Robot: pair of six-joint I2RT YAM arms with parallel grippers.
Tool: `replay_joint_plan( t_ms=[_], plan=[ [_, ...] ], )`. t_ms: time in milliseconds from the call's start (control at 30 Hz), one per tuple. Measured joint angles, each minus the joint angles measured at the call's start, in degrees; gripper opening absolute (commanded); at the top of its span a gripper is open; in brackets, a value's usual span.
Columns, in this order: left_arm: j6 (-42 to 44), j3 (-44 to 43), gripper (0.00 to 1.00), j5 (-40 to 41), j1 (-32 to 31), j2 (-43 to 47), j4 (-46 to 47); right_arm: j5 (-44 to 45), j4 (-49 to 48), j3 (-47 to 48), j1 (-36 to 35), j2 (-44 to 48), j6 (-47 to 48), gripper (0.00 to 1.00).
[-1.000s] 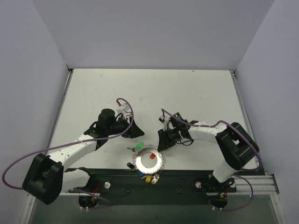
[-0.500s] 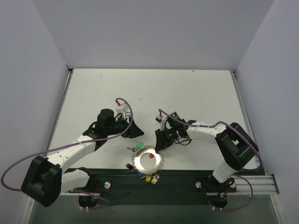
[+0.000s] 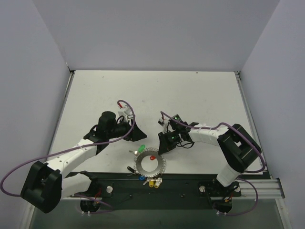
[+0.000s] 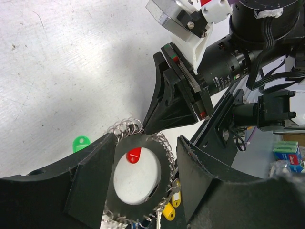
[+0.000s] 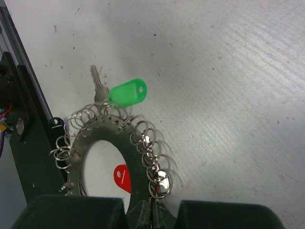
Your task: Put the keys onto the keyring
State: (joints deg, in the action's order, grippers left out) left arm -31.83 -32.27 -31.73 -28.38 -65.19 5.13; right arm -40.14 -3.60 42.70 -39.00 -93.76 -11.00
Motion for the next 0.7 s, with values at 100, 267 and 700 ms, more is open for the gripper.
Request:
replay_joint_plan(
  t_ms=[100,267,700],
  plan=[
    [0.1,0.0,0.64,0.0,0.0,0.2,0.0,0.3,0.0,0.7,-0.6,0.0,-0.5,0.0],
    [0.9,0.0,0.64,0.0,0.0,1.1,-0.5,1.7,1.0,1.4,-1.2,0.9,-0.8,0.0],
    [2.3,0.0,0.63,-0.9,0.0,7.1,-0.5,3.7,7.8,8.0,-1.2,20.2,3.6,0.0]
  ],
)
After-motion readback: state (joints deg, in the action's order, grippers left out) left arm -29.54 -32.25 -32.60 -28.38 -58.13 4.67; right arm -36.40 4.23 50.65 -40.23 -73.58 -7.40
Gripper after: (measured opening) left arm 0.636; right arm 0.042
